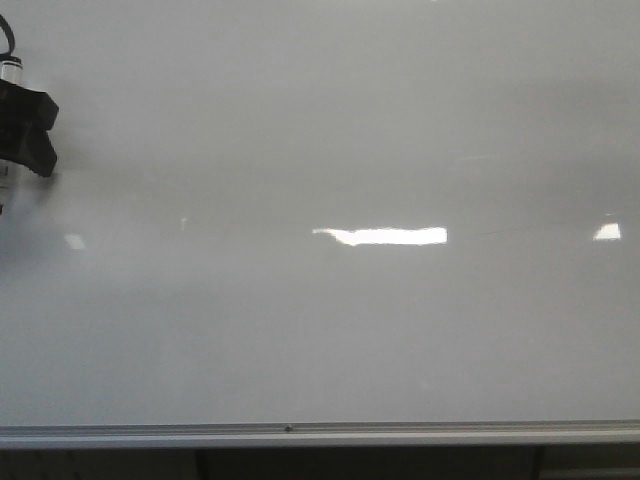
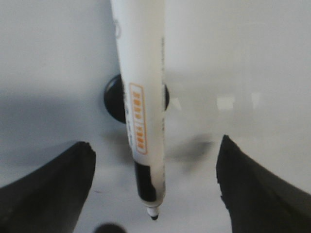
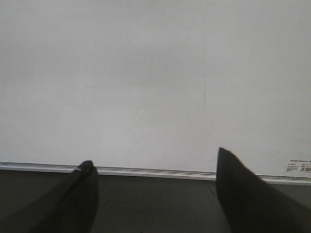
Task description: Write number 1 on whiteboard
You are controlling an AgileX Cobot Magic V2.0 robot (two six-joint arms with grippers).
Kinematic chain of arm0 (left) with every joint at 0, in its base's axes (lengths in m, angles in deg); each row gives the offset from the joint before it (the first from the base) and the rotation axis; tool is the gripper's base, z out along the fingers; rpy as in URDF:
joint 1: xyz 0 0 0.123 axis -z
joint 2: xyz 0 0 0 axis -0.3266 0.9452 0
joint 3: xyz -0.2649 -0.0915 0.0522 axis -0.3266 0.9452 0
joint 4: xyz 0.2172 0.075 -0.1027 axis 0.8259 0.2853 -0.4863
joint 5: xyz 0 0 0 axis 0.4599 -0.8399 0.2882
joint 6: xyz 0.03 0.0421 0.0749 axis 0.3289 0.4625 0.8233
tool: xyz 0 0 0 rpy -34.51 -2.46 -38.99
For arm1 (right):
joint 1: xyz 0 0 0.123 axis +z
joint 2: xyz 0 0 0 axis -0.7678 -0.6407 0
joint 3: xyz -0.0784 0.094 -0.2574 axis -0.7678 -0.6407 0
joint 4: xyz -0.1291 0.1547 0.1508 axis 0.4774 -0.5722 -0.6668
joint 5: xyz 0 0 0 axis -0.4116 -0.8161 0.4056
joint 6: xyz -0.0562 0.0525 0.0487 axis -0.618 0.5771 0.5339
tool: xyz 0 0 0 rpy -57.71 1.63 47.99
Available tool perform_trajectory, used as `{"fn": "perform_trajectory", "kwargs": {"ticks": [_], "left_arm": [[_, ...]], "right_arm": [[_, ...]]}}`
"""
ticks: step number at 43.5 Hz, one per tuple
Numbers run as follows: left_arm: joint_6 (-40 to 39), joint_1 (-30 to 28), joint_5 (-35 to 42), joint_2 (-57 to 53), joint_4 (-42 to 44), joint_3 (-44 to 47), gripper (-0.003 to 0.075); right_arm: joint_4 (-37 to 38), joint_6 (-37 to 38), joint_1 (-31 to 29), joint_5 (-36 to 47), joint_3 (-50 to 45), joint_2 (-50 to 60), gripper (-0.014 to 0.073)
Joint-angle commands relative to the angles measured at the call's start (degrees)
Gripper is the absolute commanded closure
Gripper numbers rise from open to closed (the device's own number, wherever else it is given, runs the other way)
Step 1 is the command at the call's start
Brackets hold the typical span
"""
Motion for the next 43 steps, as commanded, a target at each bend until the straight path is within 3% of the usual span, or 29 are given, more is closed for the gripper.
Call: {"fn": "perform_trajectory", "kwargs": {"ticks": [1,7,26,38,43], "left_arm": [[-0.56,-0.04,4.11,-1.84,-0.40,-1.76,0.0209],[-0.56,-0.04,4.31,-1.84,-0.40,-1.76,0.0230],[-0.56,-0.04,5.01,0.23,-0.40,-1.76,0.0461],[-0.42,-0.04,5.38,0.23,-0.40,-1.76,0.0658],[0.29,-0.04,2.92,-0.47,-0.11,-2.08,0.0699]], "right_arm": [[-0.30,-0.68,0.09,3.52,1.77,-0.45,0.0055],[-0.30,-0.68,0.09,3.52,1.77,-0.45,0.0055],[-0.30,-0.68,0.09,3.52,1.77,-0.45,0.0055],[-0.30,-0.68,0.09,3.35,1.77,-0.45,0.0055],[-0.35,-0.68,0.09,3.31,1.77,-0.45,0.0055]]}}
